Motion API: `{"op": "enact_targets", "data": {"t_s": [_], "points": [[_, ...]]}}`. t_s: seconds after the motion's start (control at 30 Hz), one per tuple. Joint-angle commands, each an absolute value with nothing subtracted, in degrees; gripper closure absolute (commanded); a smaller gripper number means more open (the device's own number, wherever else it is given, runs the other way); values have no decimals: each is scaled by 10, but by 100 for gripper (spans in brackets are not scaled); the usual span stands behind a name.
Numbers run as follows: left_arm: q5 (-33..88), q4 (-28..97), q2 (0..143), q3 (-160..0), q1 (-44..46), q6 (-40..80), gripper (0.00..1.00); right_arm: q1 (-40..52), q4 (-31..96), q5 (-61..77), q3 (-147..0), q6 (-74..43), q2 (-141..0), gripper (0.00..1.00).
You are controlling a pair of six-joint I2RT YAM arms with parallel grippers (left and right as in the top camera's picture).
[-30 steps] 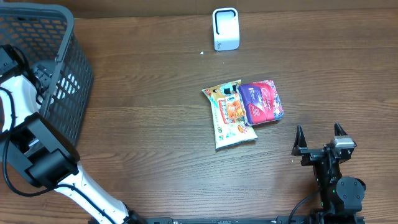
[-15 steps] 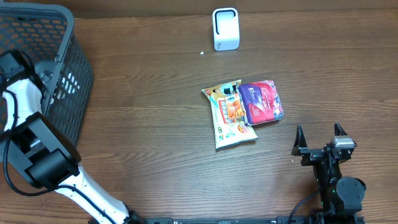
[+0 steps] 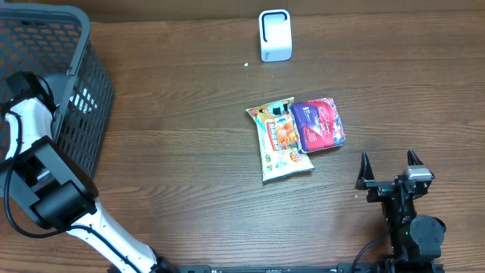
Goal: Scan the item barcode
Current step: 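Close the left gripper on the Pantene tube's cap end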
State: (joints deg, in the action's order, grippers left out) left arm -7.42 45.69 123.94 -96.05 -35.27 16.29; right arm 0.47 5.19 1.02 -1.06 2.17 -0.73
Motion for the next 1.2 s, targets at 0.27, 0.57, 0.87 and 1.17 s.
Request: {"op": "enact_targets", "data": {"t_s": [0.27,0.57,0.87,1.17], "points": [[-10,407,1237,-1009,-355,423,20,3,48,5,-5,24,-2,0],[-69,397,1237,-1007,-355,611,26,3,48,5,-5,24,-2,0],[-102,350,1251,-999,-356,639,23,3,48,5,-5,24,-2,0],[-119,362,1273,-998,-357,639,22,4,48,5,-5,24,-2,0]]}}
